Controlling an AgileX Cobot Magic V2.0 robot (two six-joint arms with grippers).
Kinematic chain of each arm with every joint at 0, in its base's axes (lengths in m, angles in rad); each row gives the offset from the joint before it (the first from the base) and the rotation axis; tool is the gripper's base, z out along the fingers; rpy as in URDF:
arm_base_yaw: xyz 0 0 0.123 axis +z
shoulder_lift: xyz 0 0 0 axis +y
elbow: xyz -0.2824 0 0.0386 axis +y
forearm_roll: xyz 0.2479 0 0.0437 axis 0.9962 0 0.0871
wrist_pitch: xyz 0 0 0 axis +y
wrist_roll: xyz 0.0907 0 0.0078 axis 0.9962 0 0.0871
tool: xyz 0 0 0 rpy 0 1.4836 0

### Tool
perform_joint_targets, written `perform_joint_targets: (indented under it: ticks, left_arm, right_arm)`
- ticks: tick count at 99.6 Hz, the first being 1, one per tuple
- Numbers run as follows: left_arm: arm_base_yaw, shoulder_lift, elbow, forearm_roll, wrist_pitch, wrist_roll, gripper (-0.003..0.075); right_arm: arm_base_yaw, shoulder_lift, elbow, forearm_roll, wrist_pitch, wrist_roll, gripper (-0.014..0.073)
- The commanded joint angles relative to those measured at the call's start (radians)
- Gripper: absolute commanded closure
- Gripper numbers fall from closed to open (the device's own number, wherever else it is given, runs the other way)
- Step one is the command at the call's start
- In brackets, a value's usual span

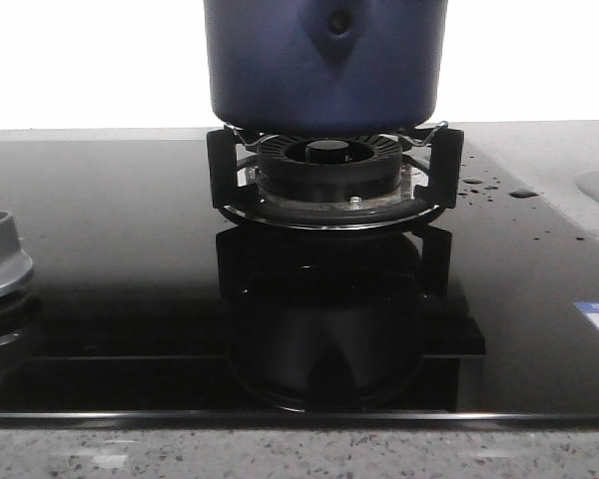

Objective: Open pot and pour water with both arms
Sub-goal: 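Grasp the purple lid knob with the left gripper and lift the lid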

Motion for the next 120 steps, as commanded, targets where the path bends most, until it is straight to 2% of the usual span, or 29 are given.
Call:
perform_joint_targets:
  ticks: [1,9,16,27,35,40,45,49,61,66,71,97,120]
  left_arm:
    - [-0.009,0.057,-0.076,-0.077,0.023,0.076,0.072]
    - [-0.009,0.114,-0.134,-0.075,0.065,0.129,0.0701]
    - [-0.009,0.164,-0.185,-0.073,0.108,0.22,0.064]
    - [-0.009,0.235,-0.262,-0.073,0.133,0.36,0.0456]
    - [-0.009,0.284,-0.312,-0.084,0.13,0.387,0.0292]
    - [-0.009,0.317,-0.343,-0.086,0.13,0.387,0.0222]
    - [-0.009,0.348,-0.372,-0.093,0.13,0.387,0.0186]
    - [-0.009,0.373,-0.396,-0.097,0.13,0.387,0.0181]
    - [-0.009,0.439,-0.468,-0.099,0.13,0.387,0.0183]
    - [-0.009,0.467,-0.498,-0.102,0.13,0.387,0.0183]
    - [-0.009,0.495,-0.531,-0.107,0.132,0.387,0.0183]
    - [-0.009,0.638,-0.655,-0.171,0.213,0.387,0.0183]
    - [-0.009,0.716,-0.698,-0.213,0.252,0.413,0.0182]
  right_arm:
    - [0.001,0.005,-0.035,0.061,-0.102,-0.063,0.0665]
    - [0.001,0.005,-0.037,0.063,-0.137,-0.063,0.0665]
    - [0.001,0.005,-0.051,0.063,-0.147,-0.072,0.0665]
    - [0.001,0.005,-0.091,0.063,-0.147,-0.138,0.0664]
    - [0.001,0.005,-0.125,0.063,-0.145,-0.16,0.0633]
    - [0.001,0.005,-0.146,0.063,-0.145,-0.159,0.0576]
    - [0.001,0.005,-0.167,0.063,-0.145,-0.159,0.0498]
    - [0.001,0.005,-0.185,0.063,-0.145,-0.159,0.0422]
    - [0.001,0.005,-0.228,0.063,-0.145,-0.159,0.0097]
    - [0.001,0.005,-0.242,0.063,-0.147,-0.159,0.0009]
    - [0.001,0.005,-0.252,0.063,-0.147,-0.159,-0.0043]
    - [0.001,0.005,-0.293,0.065,-0.138,-0.159,-0.0056]
    - [0.001,-0.035,-0.294,0.067,-0.145,-0.159,-0.0056]
